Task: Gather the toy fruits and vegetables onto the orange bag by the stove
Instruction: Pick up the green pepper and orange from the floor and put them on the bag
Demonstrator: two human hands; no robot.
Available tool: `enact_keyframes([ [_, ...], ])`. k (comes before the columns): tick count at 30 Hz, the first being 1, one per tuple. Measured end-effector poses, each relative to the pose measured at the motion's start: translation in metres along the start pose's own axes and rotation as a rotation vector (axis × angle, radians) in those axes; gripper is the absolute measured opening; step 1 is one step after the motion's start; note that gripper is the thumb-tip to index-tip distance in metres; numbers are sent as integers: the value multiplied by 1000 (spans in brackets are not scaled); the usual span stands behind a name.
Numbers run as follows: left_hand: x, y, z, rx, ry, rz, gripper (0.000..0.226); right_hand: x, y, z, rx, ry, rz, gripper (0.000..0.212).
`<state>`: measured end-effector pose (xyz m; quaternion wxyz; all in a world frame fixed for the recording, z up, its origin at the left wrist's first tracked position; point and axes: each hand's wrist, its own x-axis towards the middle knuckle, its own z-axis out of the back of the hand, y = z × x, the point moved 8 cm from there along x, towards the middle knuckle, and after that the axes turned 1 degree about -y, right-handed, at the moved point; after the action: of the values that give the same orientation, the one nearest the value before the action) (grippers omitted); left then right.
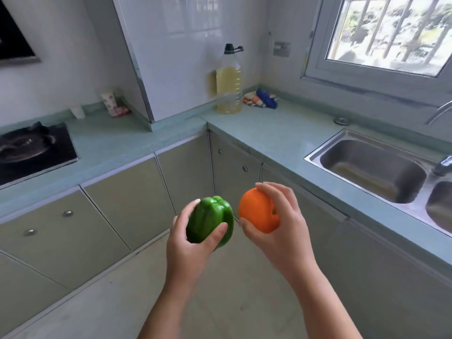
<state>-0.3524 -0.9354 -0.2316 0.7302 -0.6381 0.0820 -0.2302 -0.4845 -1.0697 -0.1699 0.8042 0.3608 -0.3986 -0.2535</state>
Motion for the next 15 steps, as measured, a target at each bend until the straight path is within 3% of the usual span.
enact_keyframes([
  [6, -25, -36, 12, -57, 32, -39, 61, -9, 33, 36, 14, 11, 67, 56],
  [15, -47, -74, 63, 31, -94, -121, 64, -9, 81, 22, 162, 116, 190, 58],
])
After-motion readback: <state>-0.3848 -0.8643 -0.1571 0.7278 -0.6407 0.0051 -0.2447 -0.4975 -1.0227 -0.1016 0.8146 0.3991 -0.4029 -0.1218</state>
